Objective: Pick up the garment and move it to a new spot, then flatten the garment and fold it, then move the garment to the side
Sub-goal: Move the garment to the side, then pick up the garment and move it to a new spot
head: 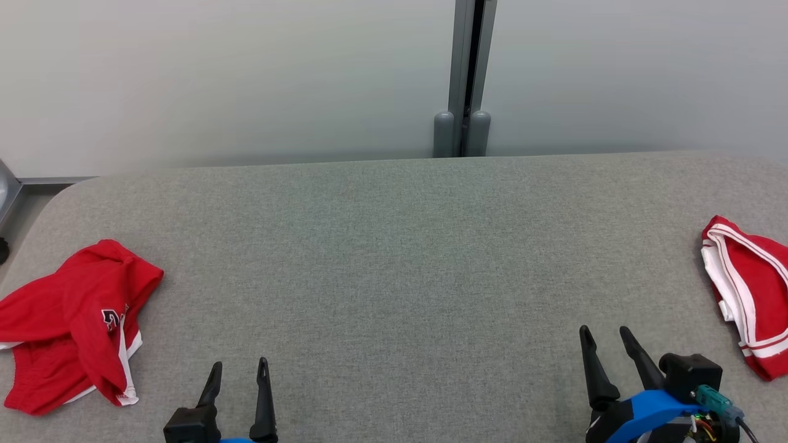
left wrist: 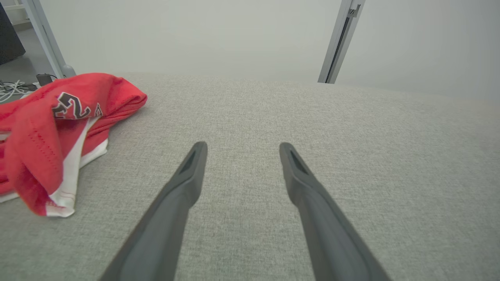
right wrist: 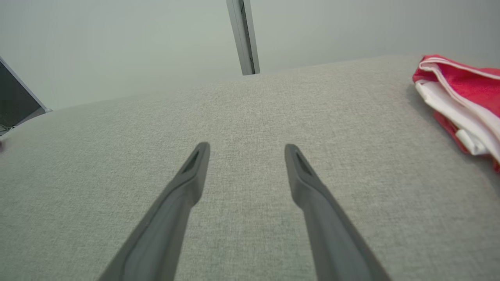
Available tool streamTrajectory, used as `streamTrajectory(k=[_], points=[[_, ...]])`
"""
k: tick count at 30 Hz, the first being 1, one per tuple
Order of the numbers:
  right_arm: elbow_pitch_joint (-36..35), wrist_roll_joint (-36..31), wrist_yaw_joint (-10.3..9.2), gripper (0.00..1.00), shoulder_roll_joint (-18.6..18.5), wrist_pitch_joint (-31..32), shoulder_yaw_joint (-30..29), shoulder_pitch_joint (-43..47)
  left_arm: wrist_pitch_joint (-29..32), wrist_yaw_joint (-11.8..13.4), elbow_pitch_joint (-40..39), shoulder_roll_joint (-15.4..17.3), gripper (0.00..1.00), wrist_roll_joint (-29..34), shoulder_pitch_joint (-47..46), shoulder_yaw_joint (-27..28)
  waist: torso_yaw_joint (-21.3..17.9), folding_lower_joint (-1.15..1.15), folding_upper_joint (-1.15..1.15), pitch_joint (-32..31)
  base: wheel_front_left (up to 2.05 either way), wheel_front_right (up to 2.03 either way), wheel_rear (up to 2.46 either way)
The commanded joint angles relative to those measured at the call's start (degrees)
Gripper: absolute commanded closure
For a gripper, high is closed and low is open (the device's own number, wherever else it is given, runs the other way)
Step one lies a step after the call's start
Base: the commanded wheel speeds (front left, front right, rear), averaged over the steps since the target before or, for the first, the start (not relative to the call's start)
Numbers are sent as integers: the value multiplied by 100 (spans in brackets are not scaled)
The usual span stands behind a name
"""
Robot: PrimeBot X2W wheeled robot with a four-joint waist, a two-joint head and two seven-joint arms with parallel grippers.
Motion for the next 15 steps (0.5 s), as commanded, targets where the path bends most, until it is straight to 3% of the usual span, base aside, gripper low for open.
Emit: streamTrajectory(k=[1,9,15], points=[[-16,26,-2,0,-9,-27,14,104,-1,13,-34,0,0,-16,58,35,3,1,0,1,0,0,0],[-24,-43,-2,0,-8,-27,-13,148,-1,0,2,1,0,-1,38,34,88,1,0,41,0,0,0],[-53,-82,-1,0,-8,-27,-21,162,-1,39,6,0,0,-61,-90,56,382,1,0,134,0,0,0]])
